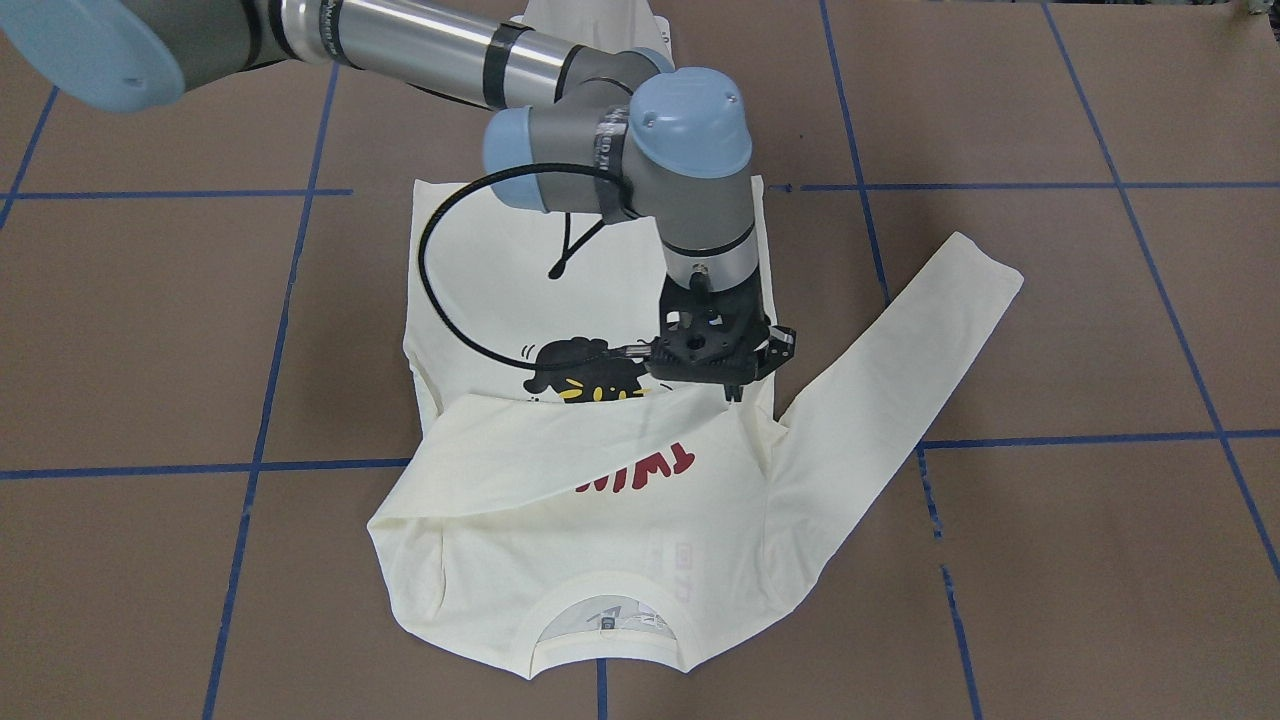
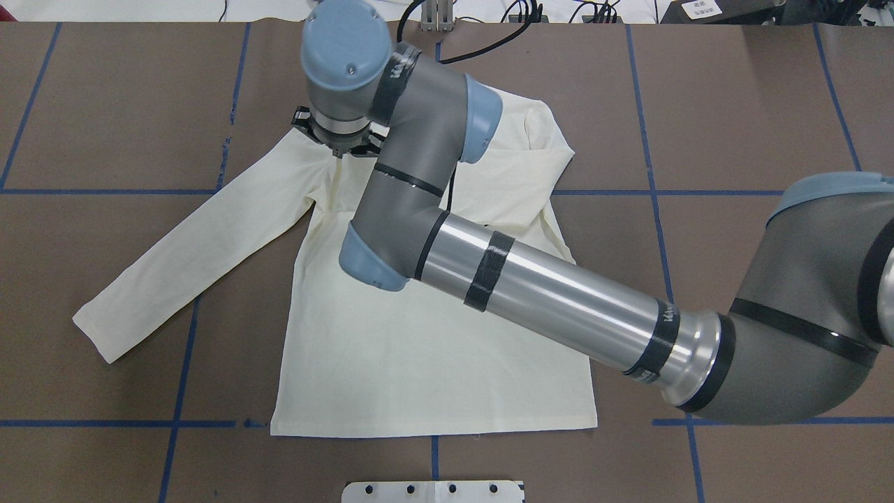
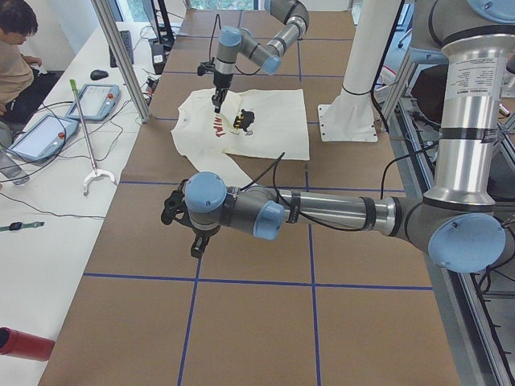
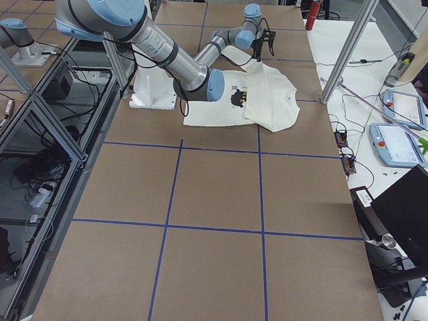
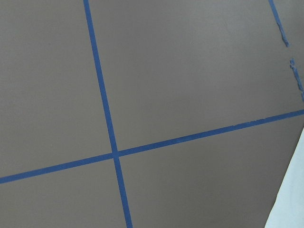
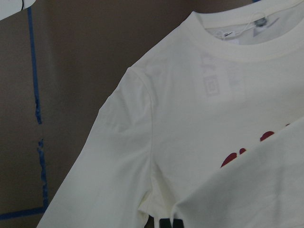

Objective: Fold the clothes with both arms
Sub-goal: 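Carry the held sleeve across the chest toward the opposite shoulder with the right gripper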

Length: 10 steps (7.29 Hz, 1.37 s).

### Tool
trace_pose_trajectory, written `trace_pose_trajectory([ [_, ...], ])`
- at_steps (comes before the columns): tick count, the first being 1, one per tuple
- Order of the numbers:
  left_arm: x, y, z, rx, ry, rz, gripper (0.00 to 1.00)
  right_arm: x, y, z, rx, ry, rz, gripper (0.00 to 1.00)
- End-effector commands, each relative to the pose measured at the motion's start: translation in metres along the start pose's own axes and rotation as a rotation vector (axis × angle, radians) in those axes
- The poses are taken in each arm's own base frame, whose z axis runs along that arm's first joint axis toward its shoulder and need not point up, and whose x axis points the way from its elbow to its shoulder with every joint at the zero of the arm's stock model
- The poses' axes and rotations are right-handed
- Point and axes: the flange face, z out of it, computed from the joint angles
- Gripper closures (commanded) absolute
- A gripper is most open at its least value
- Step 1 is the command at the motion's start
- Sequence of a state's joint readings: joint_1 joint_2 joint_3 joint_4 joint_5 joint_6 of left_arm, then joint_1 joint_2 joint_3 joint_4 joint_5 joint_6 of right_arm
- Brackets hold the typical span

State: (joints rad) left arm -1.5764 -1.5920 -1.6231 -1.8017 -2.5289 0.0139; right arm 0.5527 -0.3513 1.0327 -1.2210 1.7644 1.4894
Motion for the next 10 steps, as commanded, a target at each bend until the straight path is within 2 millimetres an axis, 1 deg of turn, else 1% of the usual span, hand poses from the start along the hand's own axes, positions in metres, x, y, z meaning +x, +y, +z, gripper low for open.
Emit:
trace_pose_trajectory([
  [1, 0.003, 0.000, 0.006, -0.010, 0.012, 0.004, 0.00, -0.043, 0.069, 0.042, 0.030, -0.042, -0.062, 0.69],
  [2, 0.008, 0.000, 0.011, -0.020, 0.049, 0.006, 0.00, -0.046, 0.082, 0.047, 0.062, -0.037, -0.069, 0.01],
  [3, 0.015, 0.000, 0.021, -0.038, 0.061, 0.018, 0.00, -0.050, 0.083, 0.043, 0.063, -0.044, -0.070, 0.00],
  [4, 0.027, -0.002, 0.038, -0.071, 0.070, -0.007, 0.00, -0.055, 0.077, 0.034, 0.070, -0.059, -0.067, 0.00],
  [5, 0.047, -0.005, 0.058, -0.096, 0.079, -0.110, 0.00, -0.057, 0.056, 0.018, 0.085, -0.082, -0.050, 0.00],
  [6, 0.079, -0.004, 0.092, -0.106, 0.094, -0.151, 0.00, -0.044, 0.026, -0.010, 0.057, -0.103, -0.022, 0.00],
  [7, 0.091, 0.003, 0.134, -0.110, 0.045, -0.186, 0.00, -0.006, 0.002, -0.032, 0.054, -0.070, 0.001, 0.00],
  [8, 0.102, 0.013, 0.170, -0.098, 0.004, -0.191, 0.00, 0.044, -0.024, -0.031, 0.078, -0.044, 0.022, 0.00],
  [9, 0.103, 0.027, 0.197, -0.126, -0.019, -0.211, 0.00, 0.091, -0.053, -0.025, 0.079, -0.012, 0.049, 0.00],
  [10, 0.111, 0.038, 0.210, -0.161, -0.013, -0.232, 0.00, 0.135, -0.074, -0.035, 0.023, -0.013, 0.069, 0.00],
])
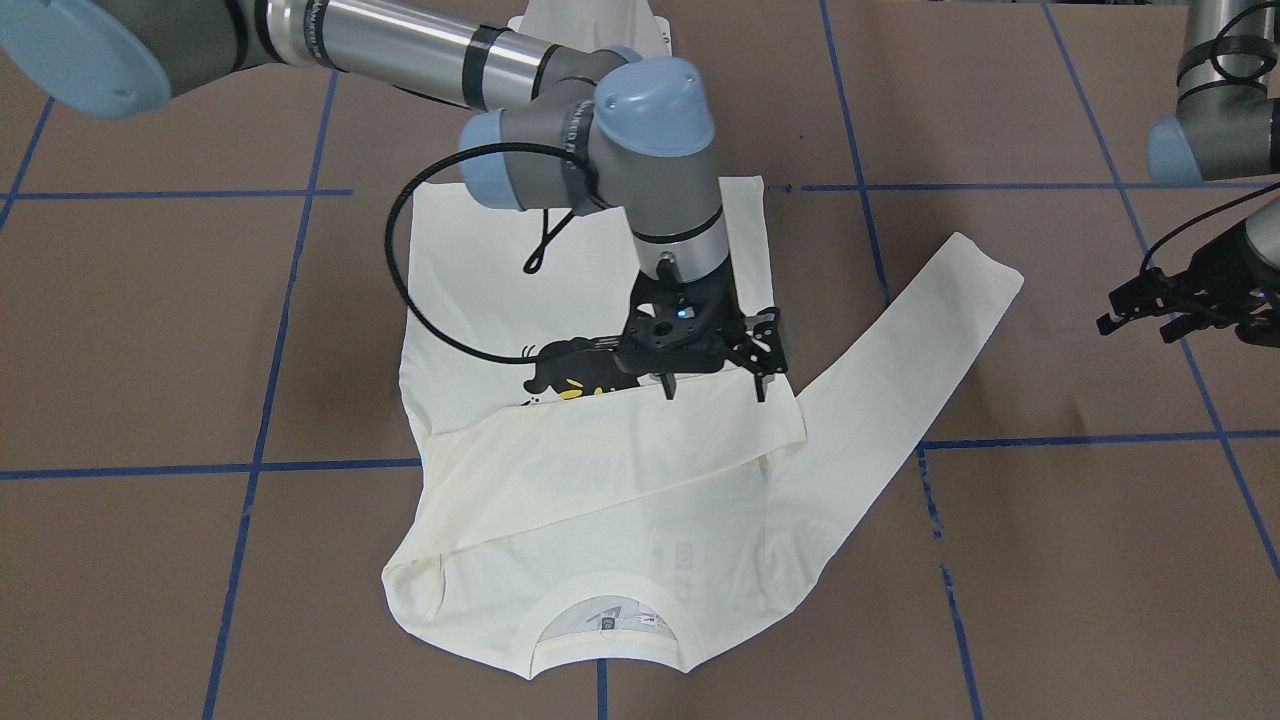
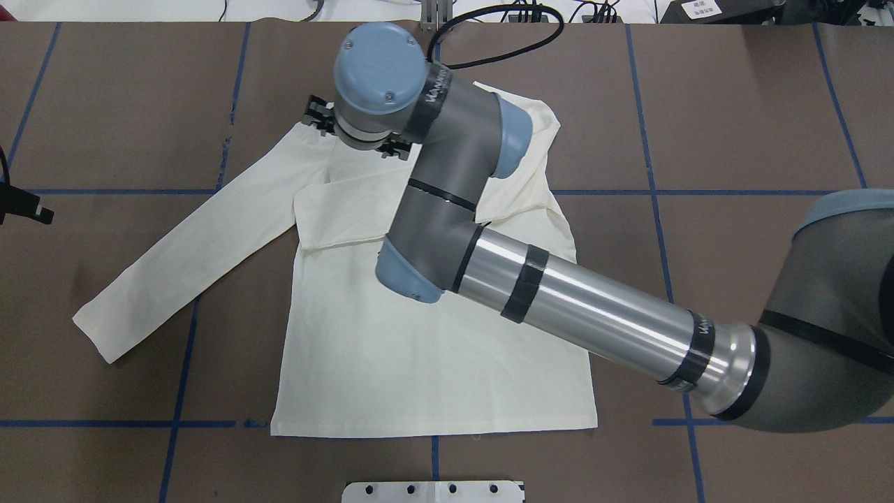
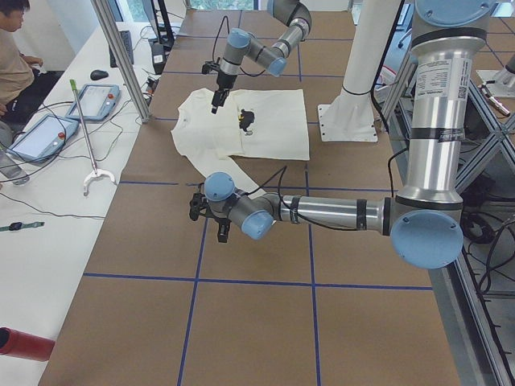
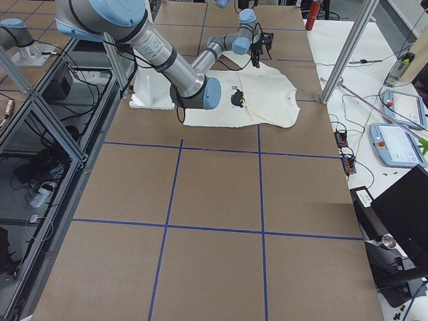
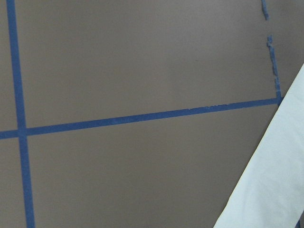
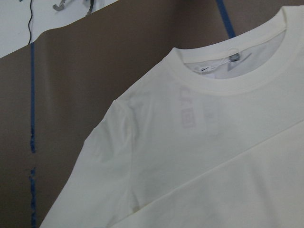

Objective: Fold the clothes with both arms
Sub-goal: 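Carry the held sleeve across the chest toward the opposite shoulder with the right gripper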

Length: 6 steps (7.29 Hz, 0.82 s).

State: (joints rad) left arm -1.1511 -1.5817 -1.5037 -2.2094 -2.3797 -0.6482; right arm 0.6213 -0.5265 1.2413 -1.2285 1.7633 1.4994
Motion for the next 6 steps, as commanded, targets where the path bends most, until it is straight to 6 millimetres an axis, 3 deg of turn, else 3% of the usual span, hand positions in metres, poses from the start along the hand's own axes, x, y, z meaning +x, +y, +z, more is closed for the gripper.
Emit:
trace_pose_trajectory([
  [1, 0.020, 0.027, 0.041, -0.055, 0.008, -0.057, 0.02, 0.099, -0.033, -0.010, -0.082, 0.024, 0.037, 0.00],
  [2, 0.031, 0.055, 0.062, -0.087, 0.020, -0.098, 0.02, 0.115, -0.034, -0.006, -0.084, 0.038, 0.039, 0.00],
  [3, 0.055, 0.077, 0.070, -0.106, 0.034, -0.105, 0.03, 0.114, -0.036, -0.009, -0.081, 0.034, 0.039, 0.00],
  [4, 0.053, 0.100, 0.061, -0.117, 0.031, -0.102, 0.04, 0.116, -0.036, -0.008, -0.081, 0.037, 0.040, 0.00],
  [6, 0.051, 0.117, 0.053, -0.127, 0.022, -0.113, 0.12, 0.116, -0.036, -0.008, -0.078, 0.036, 0.040, 0.00],
])
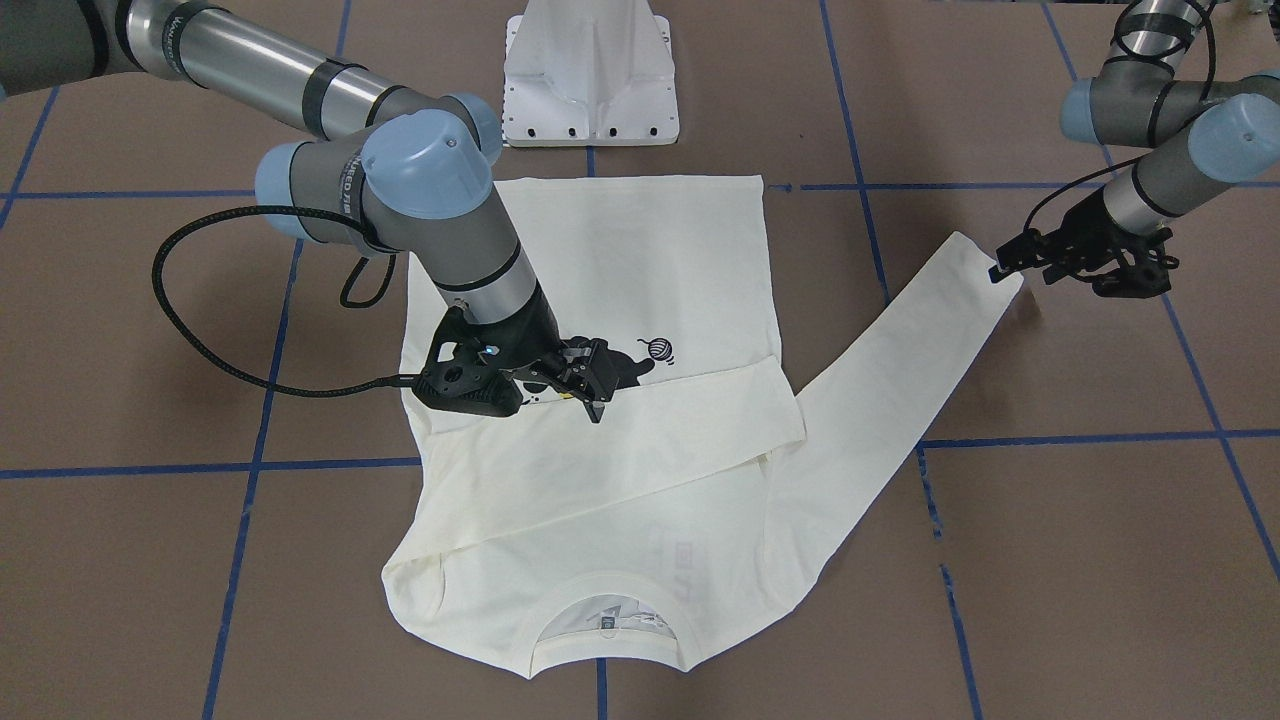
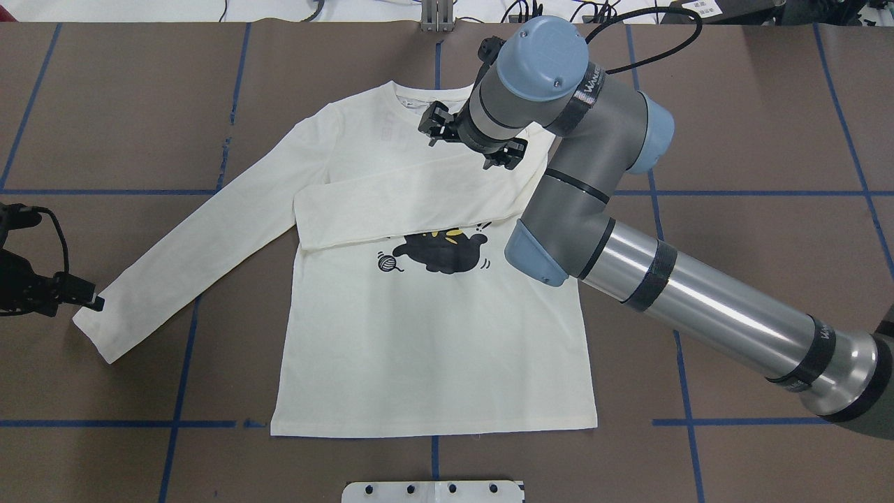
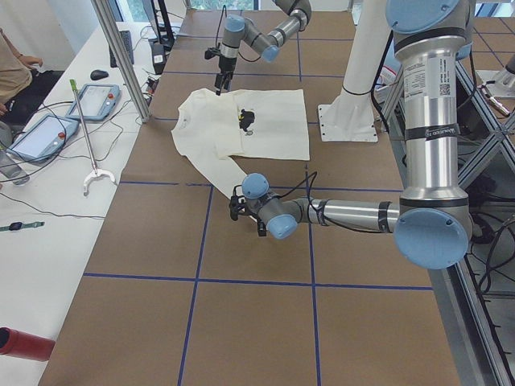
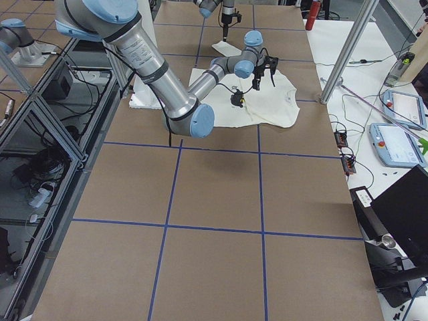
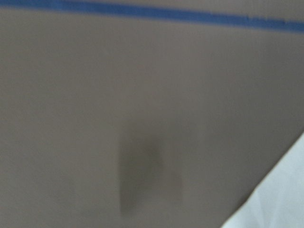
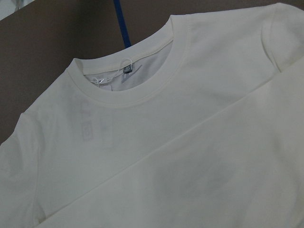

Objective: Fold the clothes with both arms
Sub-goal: 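Release the sleeve with the right gripper while the left gripper grasps the other cuff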

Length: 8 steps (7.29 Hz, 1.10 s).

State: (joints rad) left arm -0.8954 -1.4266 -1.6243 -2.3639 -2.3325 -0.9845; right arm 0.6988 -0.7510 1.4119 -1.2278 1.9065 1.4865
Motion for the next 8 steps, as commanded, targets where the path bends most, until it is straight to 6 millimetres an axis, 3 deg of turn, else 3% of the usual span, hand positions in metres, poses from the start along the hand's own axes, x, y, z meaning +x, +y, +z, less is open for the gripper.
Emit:
trace_pose_trajectory([
  [1, -0.001, 0.015, 0.003, -0.009, -0.016, 0.002, 0.17, 0.004, 0.000, 0.003, 0.000, 0.007, 0.002, 0.00],
  [5, 0.009, 0.005, 0.016, 0.064, -0.068, 0.033, 0.17, 0.045, 0.002, 0.014, 0.044, 0.046, 0.007, 0.00],
  [6, 0.011, 0.005, 0.018, 0.061, -0.067, 0.035, 0.29, 0.045, 0.002, 0.014, 0.046, 0.045, 0.008, 0.00],
  [7, 0.011, 0.006, 0.018, 0.059, -0.067, 0.031, 0.88, 0.045, 0.002, 0.014, 0.046, 0.046, 0.008, 0.00],
  [8, 0.009, 0.008, 0.023, 0.048, -0.073, 0.032, 0.91, 0.047, 0.002, 0.015, 0.046, 0.049, 0.007, 0.00],
])
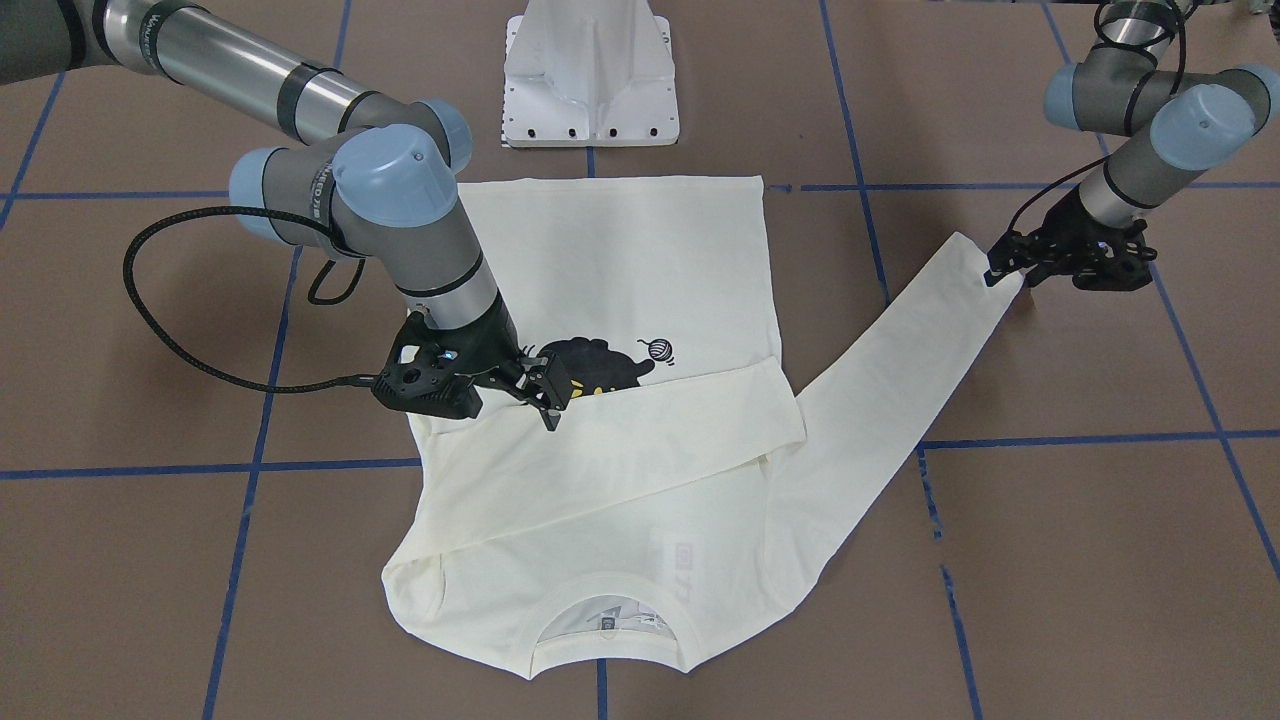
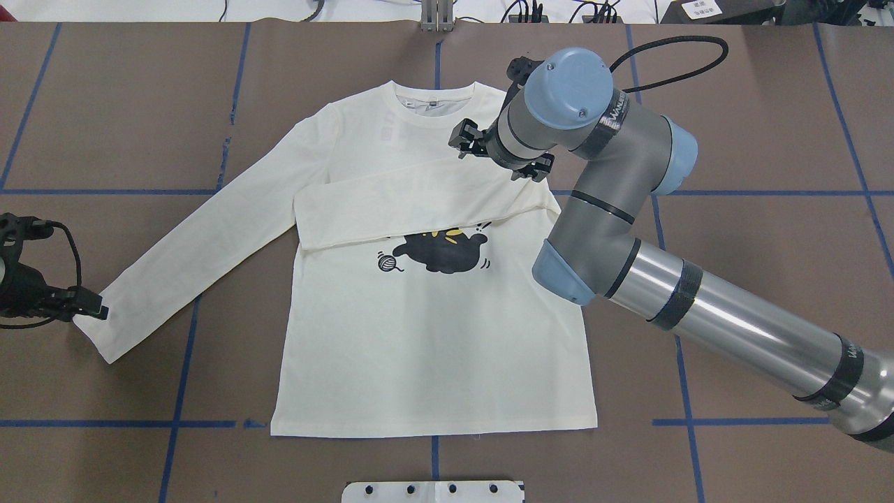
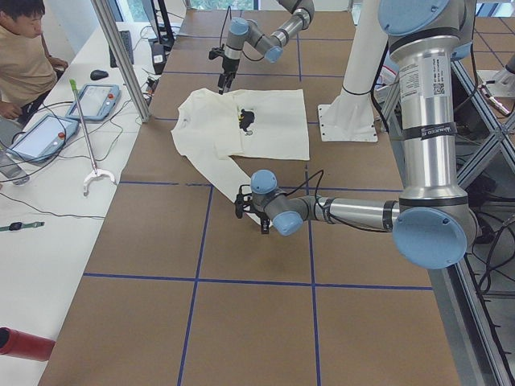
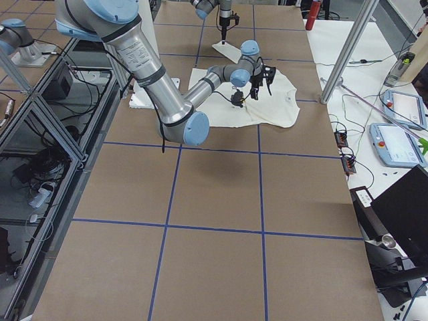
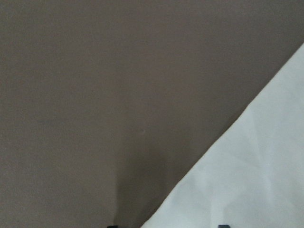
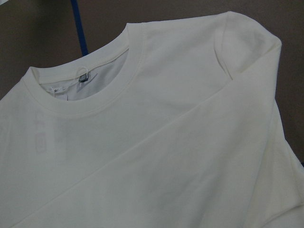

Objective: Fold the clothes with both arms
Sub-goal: 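Release the sleeve with the right gripper while the left gripper grasps the other cuff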

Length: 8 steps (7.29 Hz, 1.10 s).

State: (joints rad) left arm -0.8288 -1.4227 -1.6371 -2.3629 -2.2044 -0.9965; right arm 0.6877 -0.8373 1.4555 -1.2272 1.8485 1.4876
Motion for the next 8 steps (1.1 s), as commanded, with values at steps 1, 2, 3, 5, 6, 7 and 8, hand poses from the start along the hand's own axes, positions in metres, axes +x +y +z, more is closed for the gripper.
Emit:
trace_pose_trajectory([
  [1, 0.001, 0.004, 0.001, -0.007, -0.001, 0.006, 1.00, 0.002, 0.000, 0.001, 0.001, 0.002, 0.000, 0.00],
  [2, 0.015, 0.006, -0.010, -0.009, 0.031, 0.026, 1.00, 0.001, 0.001, 0.000, 0.001, 0.000, 0.001, 0.00],
  [3, 0.025, 0.007, -0.018, -0.015, 0.059, 0.037, 1.00, 0.003, 0.000, 0.001, 0.004, 0.003, 0.001, 0.00],
  [5, 0.033, 0.009, -0.021, -0.032, 0.084, 0.048, 1.00, 0.019, 0.000, 0.003, 0.003, 0.015, 0.002, 0.00],
  [6, 0.037, 0.007, -0.021, -0.029, 0.088, 0.052, 1.00, 0.019, 0.002, 0.005, 0.006, 0.017, 0.000, 0.00],
  [7, 0.058, 0.009, -0.039, -0.035, 0.135, 0.067, 1.00, 0.020, -0.005, -0.005, 0.021, 0.005, 0.002, 0.00],
  [8, 0.092, 0.000, -0.058, -0.073, 0.178, 0.015, 1.00, 0.054, -0.017, -0.015, 0.026, 0.014, 0.012, 0.00],
])
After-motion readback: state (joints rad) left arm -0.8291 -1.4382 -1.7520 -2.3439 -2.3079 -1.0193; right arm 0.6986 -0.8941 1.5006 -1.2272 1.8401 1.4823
